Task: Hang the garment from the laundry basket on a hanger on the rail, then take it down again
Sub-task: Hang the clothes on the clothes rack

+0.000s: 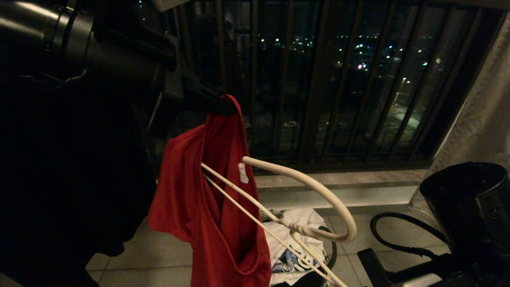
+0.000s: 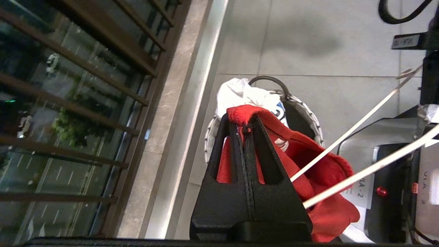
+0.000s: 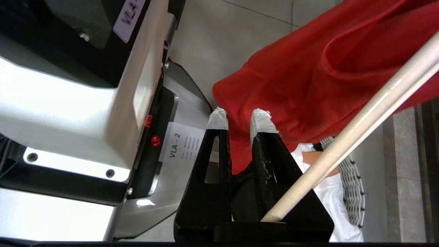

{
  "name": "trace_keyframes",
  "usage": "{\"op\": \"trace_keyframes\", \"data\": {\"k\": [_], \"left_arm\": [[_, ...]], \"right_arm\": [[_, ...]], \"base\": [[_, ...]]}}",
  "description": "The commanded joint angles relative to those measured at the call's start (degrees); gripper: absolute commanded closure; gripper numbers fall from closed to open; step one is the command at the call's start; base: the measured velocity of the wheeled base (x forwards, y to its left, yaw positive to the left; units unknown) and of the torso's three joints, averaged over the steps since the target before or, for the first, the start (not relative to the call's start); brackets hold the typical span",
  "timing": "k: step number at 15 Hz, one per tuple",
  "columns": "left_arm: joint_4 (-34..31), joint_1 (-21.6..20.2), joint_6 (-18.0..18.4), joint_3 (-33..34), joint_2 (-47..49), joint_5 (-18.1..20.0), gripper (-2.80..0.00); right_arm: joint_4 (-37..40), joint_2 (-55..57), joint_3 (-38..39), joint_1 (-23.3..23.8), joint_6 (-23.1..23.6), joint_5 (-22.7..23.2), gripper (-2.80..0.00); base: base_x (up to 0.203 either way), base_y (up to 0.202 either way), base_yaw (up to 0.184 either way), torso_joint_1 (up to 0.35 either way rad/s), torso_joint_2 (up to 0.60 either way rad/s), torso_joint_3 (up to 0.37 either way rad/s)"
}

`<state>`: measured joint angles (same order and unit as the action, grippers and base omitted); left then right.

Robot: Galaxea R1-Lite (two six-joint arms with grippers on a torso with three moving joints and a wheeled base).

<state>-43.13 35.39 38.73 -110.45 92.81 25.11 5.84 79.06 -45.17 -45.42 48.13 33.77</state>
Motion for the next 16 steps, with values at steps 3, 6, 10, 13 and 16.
{"op": "trace_keyframes", "data": {"k": [3, 6, 10, 13, 16], "left_arm": [[-0.20, 2.60, 0.21, -0.12, 1.00, 0.11, 0.00], [-0.20, 4.44, 0.12, -0.12, 1.23, 0.11, 0.00], [-0.46, 5.73, -0.19, 1.05, 0.92, 0.29, 0.00], [-0.42, 8.28, -1.99, 3.55, -0.72, 0.15, 0.00], [-0.46, 11.01, -4.78, 3.86, -1.25, -0.38, 0.00]], "right_arm": [[0.05, 0.65, -0.36, -0.02, 0.21, 0.42, 0.00], [0.05, 0.83, -0.36, -0.02, 0.21, 0.51, 0.00], [-0.83, 0.91, -0.45, 0.25, 0.12, 0.69, 0.00], [-1.67, 2.35, -0.68, 0.38, 0.05, 0.69, 0.00], [-2.94, 3.82, -0.84, 0.73, -0.05, 0.69, 0.00]], "base": [[0.000, 0.000, 0.000, 0.000, 0.00, 0.000], [0.000, 0.000, 0.000, 0.000, 0.00, 0.000], [0.000, 0.000, 0.000, 0.000, 0.00, 0.000], [0.000, 0.000, 0.000, 0.000, 0.00, 0.000], [0.000, 0.000, 0.000, 0.000, 0.00, 0.000]]}}
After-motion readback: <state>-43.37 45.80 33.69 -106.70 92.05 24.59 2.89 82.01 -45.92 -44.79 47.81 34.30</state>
